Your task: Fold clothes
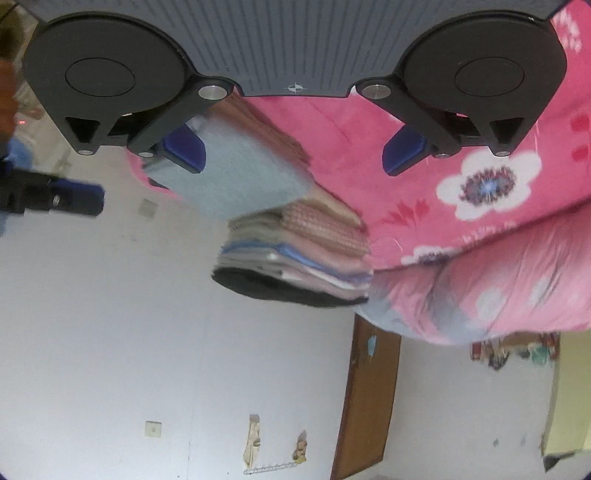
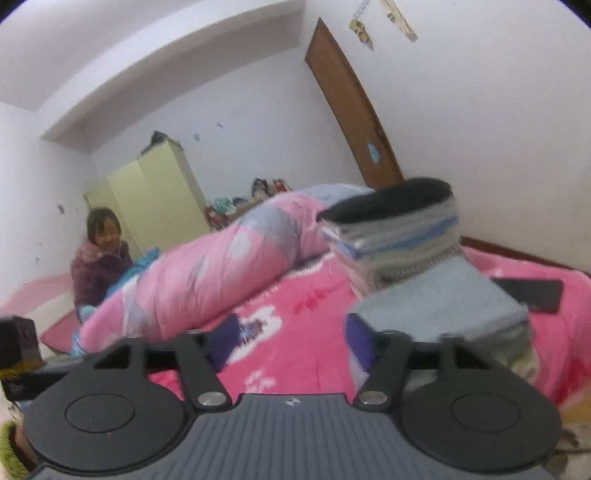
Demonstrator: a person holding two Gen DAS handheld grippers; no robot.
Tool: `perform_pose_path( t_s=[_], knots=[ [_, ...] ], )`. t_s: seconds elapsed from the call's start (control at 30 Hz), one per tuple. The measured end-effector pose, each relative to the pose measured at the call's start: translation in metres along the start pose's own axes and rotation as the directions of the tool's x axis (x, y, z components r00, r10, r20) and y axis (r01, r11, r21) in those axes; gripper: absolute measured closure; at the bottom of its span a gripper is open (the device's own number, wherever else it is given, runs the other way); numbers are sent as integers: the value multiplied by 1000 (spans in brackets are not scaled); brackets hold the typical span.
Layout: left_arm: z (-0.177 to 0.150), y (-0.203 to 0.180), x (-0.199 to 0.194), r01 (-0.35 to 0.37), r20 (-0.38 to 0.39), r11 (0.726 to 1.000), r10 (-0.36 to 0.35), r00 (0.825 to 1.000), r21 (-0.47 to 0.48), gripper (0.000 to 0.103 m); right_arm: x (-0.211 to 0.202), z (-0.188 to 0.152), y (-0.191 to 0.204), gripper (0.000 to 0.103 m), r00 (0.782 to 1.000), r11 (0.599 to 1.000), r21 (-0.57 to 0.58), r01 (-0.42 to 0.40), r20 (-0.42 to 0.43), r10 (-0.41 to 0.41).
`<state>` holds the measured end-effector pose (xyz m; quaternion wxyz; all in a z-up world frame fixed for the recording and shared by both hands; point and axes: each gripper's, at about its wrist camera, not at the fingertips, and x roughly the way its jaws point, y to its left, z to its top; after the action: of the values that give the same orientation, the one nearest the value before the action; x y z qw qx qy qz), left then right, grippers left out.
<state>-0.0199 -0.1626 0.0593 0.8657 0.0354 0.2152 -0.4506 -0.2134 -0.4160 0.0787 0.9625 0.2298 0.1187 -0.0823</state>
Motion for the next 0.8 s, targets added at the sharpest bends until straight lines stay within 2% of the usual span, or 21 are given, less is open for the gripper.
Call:
perform_pose_path(
  t_s=[0.17,0.3,0.43,0.6,0.73,0.8],
  knots=[
    [-33,-8,-15,-70,-39,998,70,997,5,0,-22,-33,19,19,988,987,-73,141,-53,-145],
    [-50,-10,-22,-85,-66,994,81,994,-61,0,-32,-60,30,5,971,968,-116,221,-70,-230],
    [-55,-16,-22,-101,-90,987,90,992,-123,0,-49,-76,32,1,958,959,-100,265,-87,-274],
    [-53,-34,-14,-82,-110,984,65,992,-158,0,-59,-83,29,0,925,923,-124,364,-69,-374],
    [-52,-52,-9,-101,-135,988,84,987,-118,0,-67,-84,24,0,901,898,-133,419,-65,-429],
    [-52,-60,-9,-120,-127,990,109,986,-78,0,-68,-84,22,0,896,892,-137,430,-57,-441]
  ],
)
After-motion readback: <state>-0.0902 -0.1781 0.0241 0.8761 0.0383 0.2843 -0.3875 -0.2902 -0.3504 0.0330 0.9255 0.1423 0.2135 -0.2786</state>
